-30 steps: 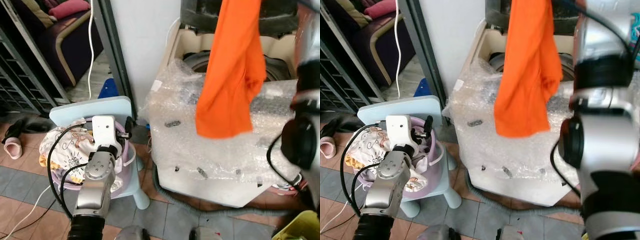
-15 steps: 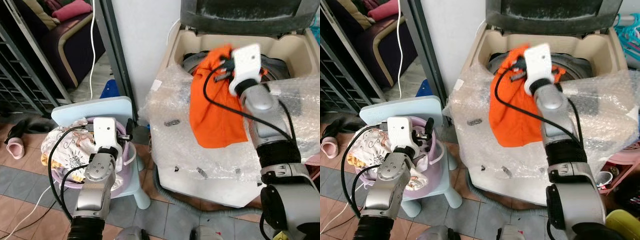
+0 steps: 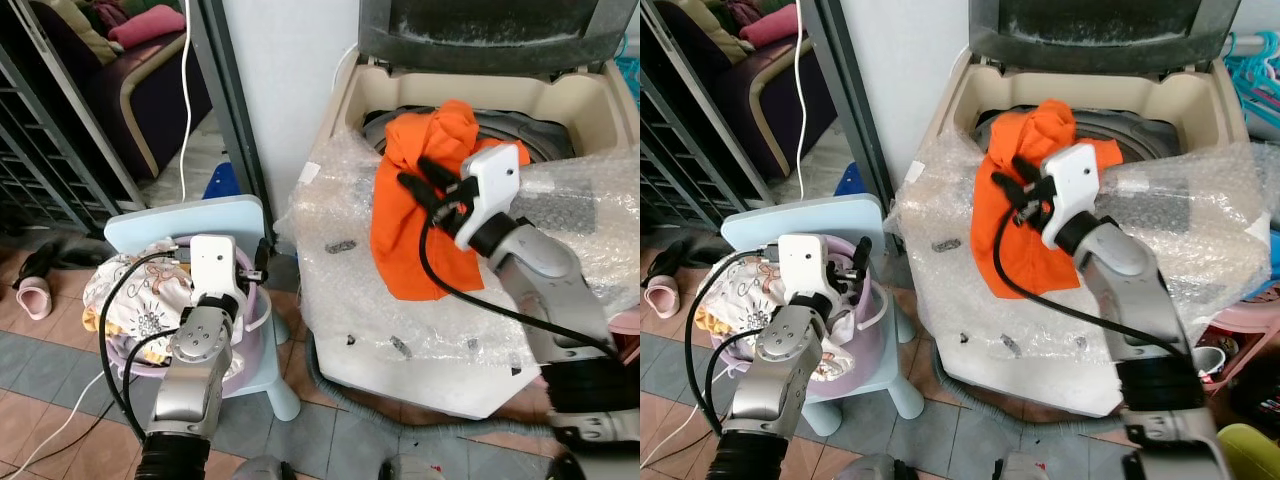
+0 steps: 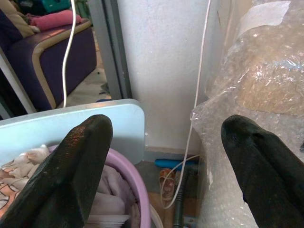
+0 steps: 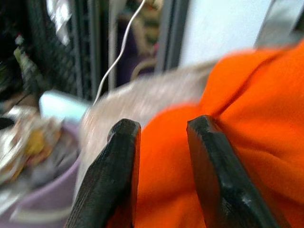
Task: Clothes washing
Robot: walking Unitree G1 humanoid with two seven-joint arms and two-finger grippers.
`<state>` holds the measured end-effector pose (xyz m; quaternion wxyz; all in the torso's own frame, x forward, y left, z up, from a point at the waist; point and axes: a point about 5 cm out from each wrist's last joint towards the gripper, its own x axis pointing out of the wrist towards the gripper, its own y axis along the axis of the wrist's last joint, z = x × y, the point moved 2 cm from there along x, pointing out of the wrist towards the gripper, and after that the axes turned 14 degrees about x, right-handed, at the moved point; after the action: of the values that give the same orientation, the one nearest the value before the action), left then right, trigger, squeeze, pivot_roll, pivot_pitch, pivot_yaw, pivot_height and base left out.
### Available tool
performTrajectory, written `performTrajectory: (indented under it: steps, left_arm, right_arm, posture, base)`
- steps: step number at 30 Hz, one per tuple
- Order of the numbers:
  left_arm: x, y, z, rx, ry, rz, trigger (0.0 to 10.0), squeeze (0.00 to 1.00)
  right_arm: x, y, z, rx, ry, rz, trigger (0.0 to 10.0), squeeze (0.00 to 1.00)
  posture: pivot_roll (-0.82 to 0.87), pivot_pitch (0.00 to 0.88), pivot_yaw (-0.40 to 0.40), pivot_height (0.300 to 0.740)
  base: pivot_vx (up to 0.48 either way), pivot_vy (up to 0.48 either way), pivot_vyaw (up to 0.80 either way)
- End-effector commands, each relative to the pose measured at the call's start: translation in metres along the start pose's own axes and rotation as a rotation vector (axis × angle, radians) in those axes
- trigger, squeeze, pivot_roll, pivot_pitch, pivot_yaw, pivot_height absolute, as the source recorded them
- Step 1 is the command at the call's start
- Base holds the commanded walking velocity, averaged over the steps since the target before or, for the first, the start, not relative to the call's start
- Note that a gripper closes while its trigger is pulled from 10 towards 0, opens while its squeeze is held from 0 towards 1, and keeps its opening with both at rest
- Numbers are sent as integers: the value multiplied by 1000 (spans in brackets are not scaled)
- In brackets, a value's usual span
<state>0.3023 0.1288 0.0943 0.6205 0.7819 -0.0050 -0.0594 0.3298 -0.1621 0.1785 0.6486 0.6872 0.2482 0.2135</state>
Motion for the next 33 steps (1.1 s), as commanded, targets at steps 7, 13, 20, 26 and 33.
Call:
performTrajectory:
  steps: [7, 13, 20, 26, 33]
  left_arm:
    - [-1, -2, -5, 6, 24, -17, 10000, 0]
    - [-2, -3, -7, 11, 26, -22, 10000, 0]
    - [-1, -3, -6, 18, 19, -26, 10000, 0]
    - [-1, -4, -8, 25, 27, -31, 10000, 0]
    - [-1, -4, -10, 32, 40, -33, 10000, 0]
  right_arm:
    - [-1, -40, 14, -141, -106, -238, 10000, 1000]
    - [2, -6, 50, -119, -363, -78, 10000, 1000]
    - [-13, 32, 86, -89, -651, 125, 10000, 1000]
    - [-20, 62, 79, -87, -689, 313, 10000, 737]
    - [-24, 54, 33, -76, -557, 359, 10000, 0]
  posture:
    - [-103, 0, 97, 740]
    - [-99, 0, 99, 740]
    - [-101, 0, 101, 740]
    - [-99, 0, 102, 740]
    - [-103, 0, 103, 740]
  base:
    - [0, 0, 0]
    - [0, 0, 0]
    - [0, 0, 0]
    - [0, 0, 0]
    - [0, 0, 0]
